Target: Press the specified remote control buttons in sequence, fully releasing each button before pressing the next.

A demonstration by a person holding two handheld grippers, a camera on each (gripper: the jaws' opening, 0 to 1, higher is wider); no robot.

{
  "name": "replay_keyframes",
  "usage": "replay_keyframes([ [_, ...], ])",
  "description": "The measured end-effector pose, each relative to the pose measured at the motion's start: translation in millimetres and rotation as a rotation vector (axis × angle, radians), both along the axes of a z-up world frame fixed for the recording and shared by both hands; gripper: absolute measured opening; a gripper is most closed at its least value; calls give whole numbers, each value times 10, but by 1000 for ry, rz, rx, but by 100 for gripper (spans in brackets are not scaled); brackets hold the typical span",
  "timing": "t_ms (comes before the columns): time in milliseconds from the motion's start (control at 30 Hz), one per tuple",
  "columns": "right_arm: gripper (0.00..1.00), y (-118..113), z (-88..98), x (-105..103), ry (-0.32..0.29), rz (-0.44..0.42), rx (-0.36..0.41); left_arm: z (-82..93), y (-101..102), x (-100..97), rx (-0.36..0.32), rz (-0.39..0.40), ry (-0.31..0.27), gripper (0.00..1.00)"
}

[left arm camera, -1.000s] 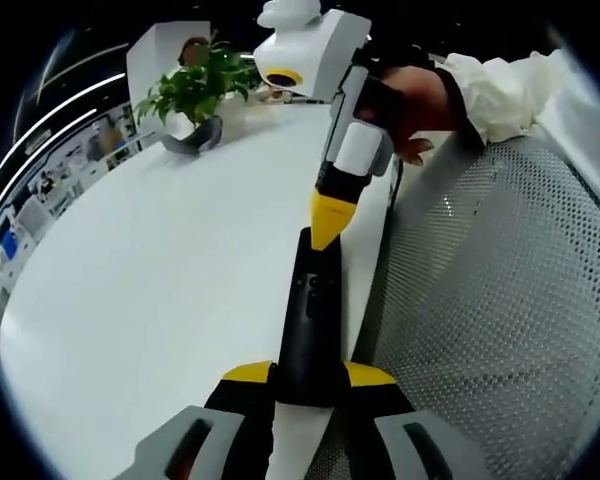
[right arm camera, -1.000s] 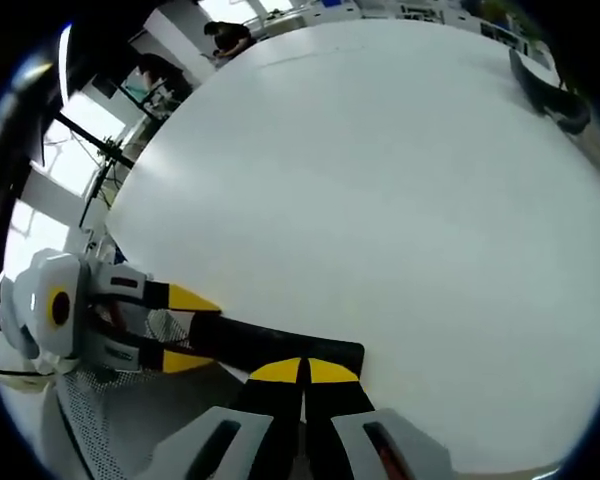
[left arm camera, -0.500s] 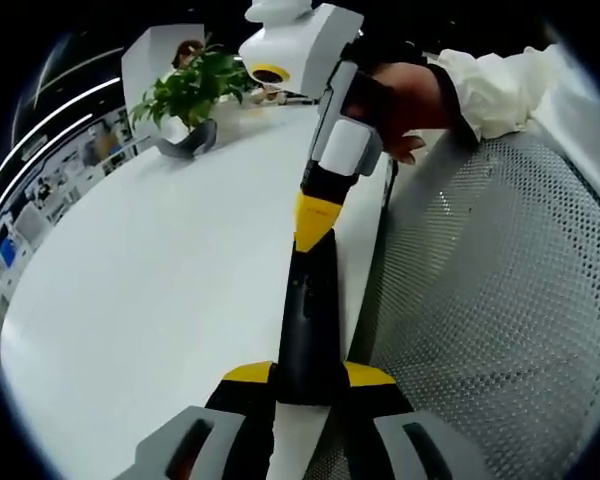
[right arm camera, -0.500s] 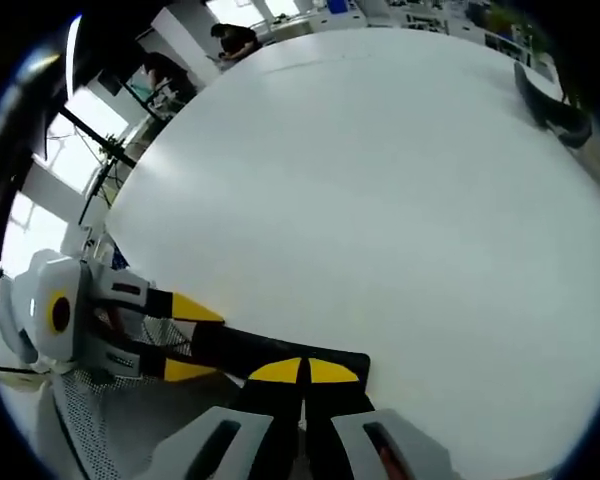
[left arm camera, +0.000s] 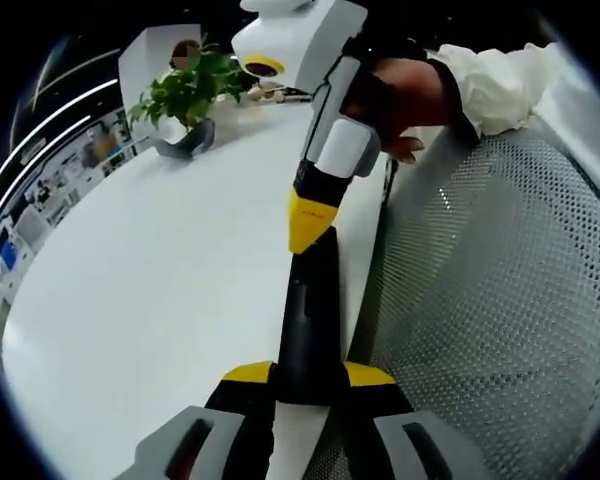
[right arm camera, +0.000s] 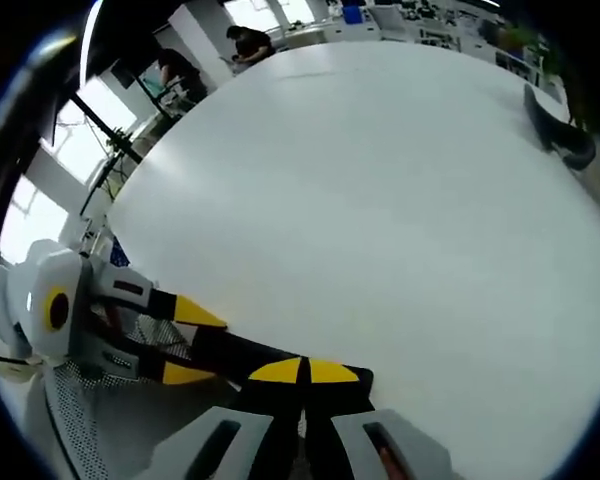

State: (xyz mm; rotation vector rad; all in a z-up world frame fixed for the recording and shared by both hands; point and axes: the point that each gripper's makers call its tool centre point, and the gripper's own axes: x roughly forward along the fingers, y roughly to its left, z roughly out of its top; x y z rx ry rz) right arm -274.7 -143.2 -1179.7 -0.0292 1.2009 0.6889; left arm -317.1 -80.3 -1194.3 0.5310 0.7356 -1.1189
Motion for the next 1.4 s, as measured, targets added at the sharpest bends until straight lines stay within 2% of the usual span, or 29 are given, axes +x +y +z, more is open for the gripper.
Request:
replay_keyframes([
  [167, 0, 14, -8, 3, 6, -7, 10, 0, 2, -1, -3, 1, 1, 24],
  [333, 0, 14, -58, -24, 7, 18, -24, 0, 2, -2, -4, -1, 1, 24],
  [467, 0, 19, -56, -22, -1, 26, -20, -1, 4, 0, -8, 6, 8, 24],
  [733, 0, 10, -55, -37, 30, 7, -9, -3, 3, 3, -10, 5, 7, 24],
  [1000, 0, 37, -57, -72, 32, 33, -9, 0, 2, 3, -15, 3, 8, 24],
  [1200, 0, 25, -66, -62, 53, 6, 15, 1, 3, 4, -16, 3, 8, 24],
  [1400, 0, 36, -68, -65, 40, 18, 10, 2, 1, 4, -19, 3, 9, 24],
])
